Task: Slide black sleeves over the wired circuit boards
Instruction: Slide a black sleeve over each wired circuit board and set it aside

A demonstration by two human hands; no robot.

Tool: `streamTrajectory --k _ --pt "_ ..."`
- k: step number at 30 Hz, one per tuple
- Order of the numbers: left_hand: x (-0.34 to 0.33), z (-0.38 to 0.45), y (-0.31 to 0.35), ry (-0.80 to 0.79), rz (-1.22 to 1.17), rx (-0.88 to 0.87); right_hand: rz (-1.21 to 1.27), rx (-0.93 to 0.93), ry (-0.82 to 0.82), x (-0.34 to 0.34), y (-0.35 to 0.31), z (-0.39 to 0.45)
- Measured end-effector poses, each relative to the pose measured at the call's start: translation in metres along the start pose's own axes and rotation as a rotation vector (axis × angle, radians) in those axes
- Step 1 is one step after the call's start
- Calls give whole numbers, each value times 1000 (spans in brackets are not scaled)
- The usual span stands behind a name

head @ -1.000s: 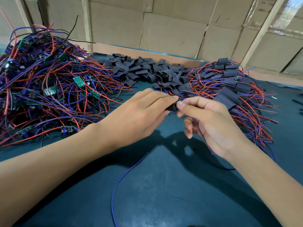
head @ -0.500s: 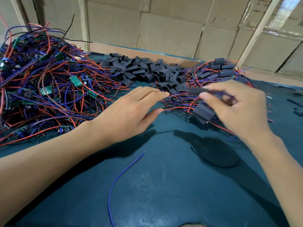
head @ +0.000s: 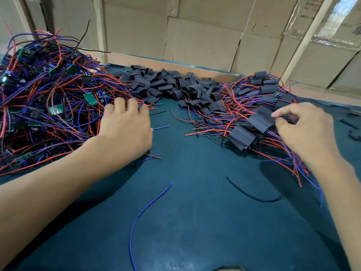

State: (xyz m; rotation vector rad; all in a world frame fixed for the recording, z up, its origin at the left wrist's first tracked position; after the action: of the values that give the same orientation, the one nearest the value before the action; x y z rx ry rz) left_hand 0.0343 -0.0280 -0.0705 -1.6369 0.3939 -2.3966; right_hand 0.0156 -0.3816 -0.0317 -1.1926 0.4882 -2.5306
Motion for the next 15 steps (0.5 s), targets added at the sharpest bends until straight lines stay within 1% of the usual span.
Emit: streamTrajectory --k 2,4,6,11,13,15 --pt "0 2 -7 -135 37 4 58 69 71 0 -14 -5" --pt "2 4 -11 -146 30 -53 143 147 141 0 -31 -10" --pt "7 5 -12 -139 13 -105 216 242 160 -2 -48 -17" --pt "9 0 -6 -75 92 -165 304 523 65 -16 -89 -43" --pt "5 -1 -2 -40 86 -174 336 570 19 -21 -95 -50" --pt "2 -1 2 -14 40 -176 364 572 -21 -26 -96 -53"
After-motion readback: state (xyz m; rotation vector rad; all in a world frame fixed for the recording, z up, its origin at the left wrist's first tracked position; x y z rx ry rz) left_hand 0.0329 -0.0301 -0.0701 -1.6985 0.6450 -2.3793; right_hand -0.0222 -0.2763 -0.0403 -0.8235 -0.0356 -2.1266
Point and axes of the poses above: each hand's wrist, its own z-axis towards the middle knuckle, its own x-axis out of the back of the hand, y = z × x, the point moved 2 cm from there along z, towards the middle knuckle, and after that the axes turned 8 degrees about z, right-handed, at the moved point
